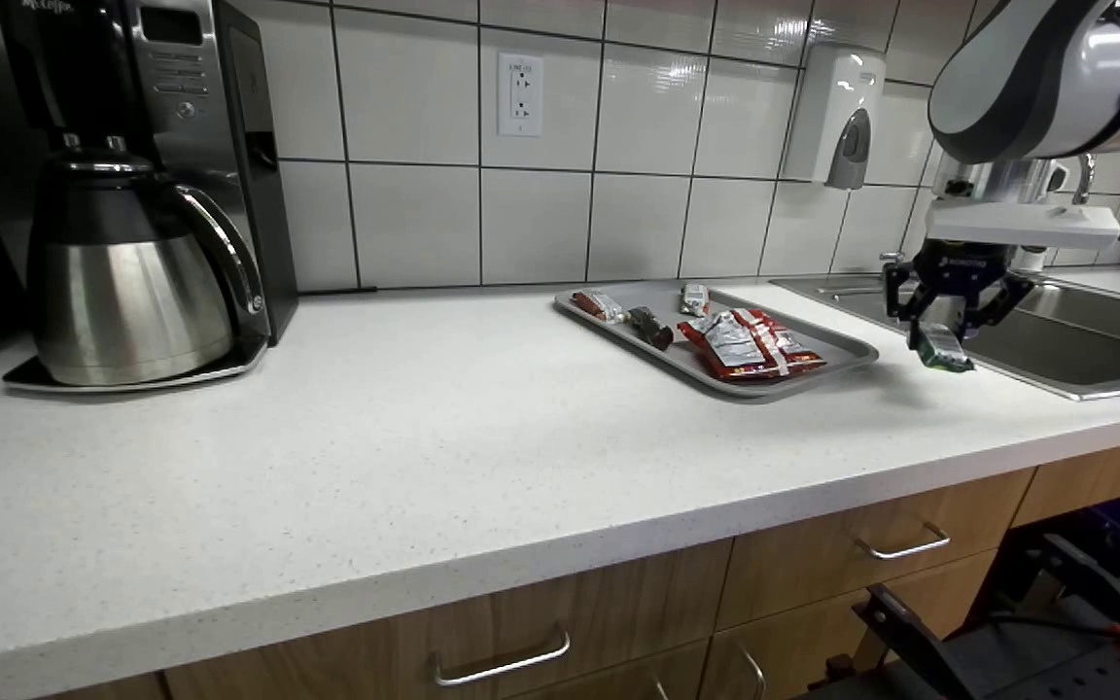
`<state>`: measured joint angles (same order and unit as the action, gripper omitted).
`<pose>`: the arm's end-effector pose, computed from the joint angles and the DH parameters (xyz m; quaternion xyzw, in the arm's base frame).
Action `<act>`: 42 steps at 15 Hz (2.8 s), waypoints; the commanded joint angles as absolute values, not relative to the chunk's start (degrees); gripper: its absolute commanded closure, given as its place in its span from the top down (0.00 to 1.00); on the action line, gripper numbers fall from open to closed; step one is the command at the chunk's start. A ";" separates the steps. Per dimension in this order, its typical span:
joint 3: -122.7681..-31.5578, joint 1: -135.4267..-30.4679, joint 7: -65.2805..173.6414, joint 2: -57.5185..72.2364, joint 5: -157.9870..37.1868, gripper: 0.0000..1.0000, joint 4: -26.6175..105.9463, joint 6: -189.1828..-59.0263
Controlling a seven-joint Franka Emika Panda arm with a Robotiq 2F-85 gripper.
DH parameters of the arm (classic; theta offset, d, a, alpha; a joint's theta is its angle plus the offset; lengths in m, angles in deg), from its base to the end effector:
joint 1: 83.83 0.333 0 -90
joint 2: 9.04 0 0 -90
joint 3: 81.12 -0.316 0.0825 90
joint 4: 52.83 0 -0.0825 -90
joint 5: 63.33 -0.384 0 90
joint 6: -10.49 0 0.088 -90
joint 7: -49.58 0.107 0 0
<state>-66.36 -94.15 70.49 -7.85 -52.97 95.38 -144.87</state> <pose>0.4135 -0.1869 0.2614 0.9467 -0.3147 0.0503 0.0464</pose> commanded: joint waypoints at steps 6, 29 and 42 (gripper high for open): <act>-69.59 -93.88 67.43 -9.63 -56.02 0.16 91.32 -140.49; -69.97 -87.92 63.27 9.19 -54.11 0.16 75.70 -141.55; -70.06 -88.01 62.91 8.40 -55.05 1.00 74.64 -140.31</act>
